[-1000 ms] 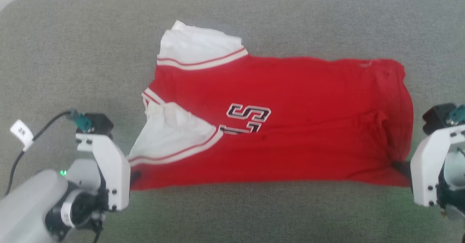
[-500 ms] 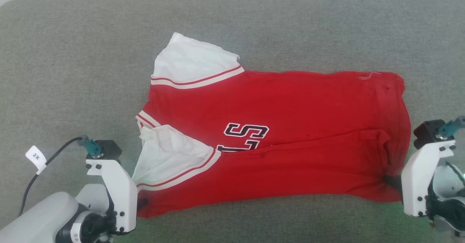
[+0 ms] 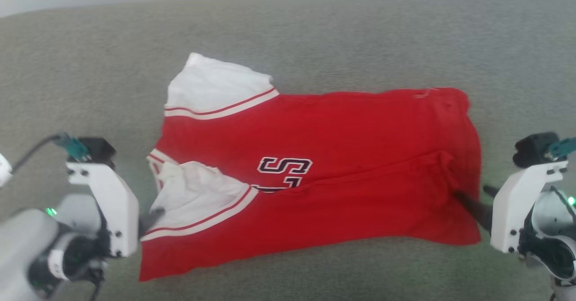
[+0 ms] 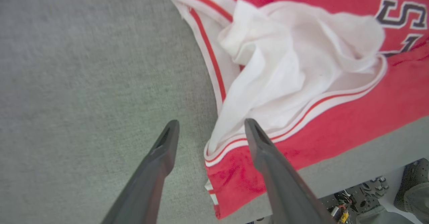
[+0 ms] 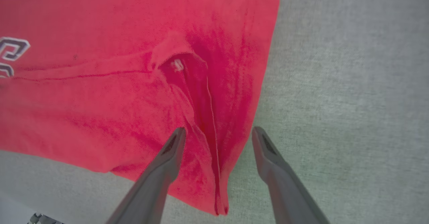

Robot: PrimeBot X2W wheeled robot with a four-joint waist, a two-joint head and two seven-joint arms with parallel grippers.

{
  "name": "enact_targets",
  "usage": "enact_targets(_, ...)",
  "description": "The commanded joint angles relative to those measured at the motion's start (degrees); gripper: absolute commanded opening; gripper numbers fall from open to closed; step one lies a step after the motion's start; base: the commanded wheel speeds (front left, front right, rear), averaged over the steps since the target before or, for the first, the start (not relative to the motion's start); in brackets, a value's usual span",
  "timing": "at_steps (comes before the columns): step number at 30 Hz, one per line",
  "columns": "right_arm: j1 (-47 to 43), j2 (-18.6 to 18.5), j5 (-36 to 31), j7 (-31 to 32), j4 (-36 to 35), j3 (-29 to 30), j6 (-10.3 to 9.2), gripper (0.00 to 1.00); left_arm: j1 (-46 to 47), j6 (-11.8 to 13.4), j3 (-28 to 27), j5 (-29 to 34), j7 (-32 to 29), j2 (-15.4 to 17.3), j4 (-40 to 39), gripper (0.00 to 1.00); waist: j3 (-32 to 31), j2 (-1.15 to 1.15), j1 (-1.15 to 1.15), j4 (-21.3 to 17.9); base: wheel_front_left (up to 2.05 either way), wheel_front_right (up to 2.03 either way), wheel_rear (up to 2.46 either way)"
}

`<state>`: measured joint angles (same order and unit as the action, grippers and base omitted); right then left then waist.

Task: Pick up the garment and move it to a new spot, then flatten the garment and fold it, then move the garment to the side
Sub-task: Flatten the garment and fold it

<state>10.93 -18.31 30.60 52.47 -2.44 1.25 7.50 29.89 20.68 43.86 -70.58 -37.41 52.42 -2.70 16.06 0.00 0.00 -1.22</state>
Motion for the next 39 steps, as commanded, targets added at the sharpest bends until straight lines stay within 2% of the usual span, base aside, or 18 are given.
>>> enact_targets(1, 0.8, 0.4, 0.2, -1.3, -0.7, 0.2, -0.01, 1.0, 1.0, 0.2, -0.4, 0.6, -0.2, 0.6, -0.5, 1.0, -0.3, 0.0, 0.0, -1.1, 0.0, 0.0, 0.0)
enact_targets(6, 2.1, 1.8, -1.3, -10.8, -4.4, 0.4, -0.01, 1.0, 5.0, -0.4, -1.6, 2.9, -0.7, 3.2, -1.4, 1.0, -0.4, 0.0, 0.0, -4.5, 0.0, 0.0, 0.0)
enact_targets(11, 4.3, 3.3, -4.3, -22.8, -6.5, -0.5, -0.01, 1.0, 10.6, -3.1, -2.3, 5.5, -1.6, 3.8, 1.8, 1.0, 0.5, 0.0, 0.0, -8.9, 0.0, 0.0, 0.0)
enact_targets(16, 6.9, 5.0, -7.2, -33.6, -6.2, -2.1, -0.01, 1.0, 17.0, -6.6, -2.7, 7.4, -1.8, 2.3, 8.4, 1.0, 2.4, 0.0, 0.0, -13.6, 0.0, 0.0, 0.0)
enact_targets(19, 8.1, 6.5, -8.5, -37.9, -5.1, -2.7, -0.01, 1.0, 20.3, -8.4, -2.7, 8.6, -2.2, 1.4, 13.4, 1.0, 3.8, 0.0, 0.0, -16.1, 0.0, 0.0, 0.0)
enact_targets(27, 9.7, 8.8, -8.9, -41.2, -2.1, -4.3, -0.01, 1.0, 26.0, -11.1, -1.8, 9.8, -4.7, -0.1, 26.1, 1.0, 7.2, 0.0, 0.0, -20.4, 0.0, 0.0, 0.0)
enact_targets(35, 10.4, 8.3, -8.0, -39.9, -1.7, -5.4, -0.01, 1.0, 27.7, -11.8, -0.7, 9.6, -7.1, -2.3, 34.4, 1.0, 9.4, 0.0, 0.0, -21.0, 0.0, 0.0, 0.0)
enact_targets(36, 10.5, 8.3, -7.4, -39.3, -1.7, -6.0, -0.01, 1.0, 27.6, -12.3, -0.2, 9.3, -8.2, -2.7, 35.1, 0.36, 9.5, 0.0, 0.0, -20.9, 0.0, 0.0, 0.0)
enact_targets(37, 10.6, 8.1, -7.1, -38.6, -1.7, -6.4, -0.01, 1.0, 27.6, -12.0, 0.0, 8.9, -9.1, -3.0, 36.0, 0.0, 9.6, 0.0, 0.0, -20.7, 0.0, 0.0, 0.0)
enact_targets(39, 11.3, 7.6, -6.3, -37.3, -1.5, -7.3, -0.02, 1.0, 28.0, -12.4, 0.7, 9.2, -10.3, -3.9, 36.6, 0.0, 9.9, 0.0, 0.0, -20.3, 0.0, 0.0, 0.0)
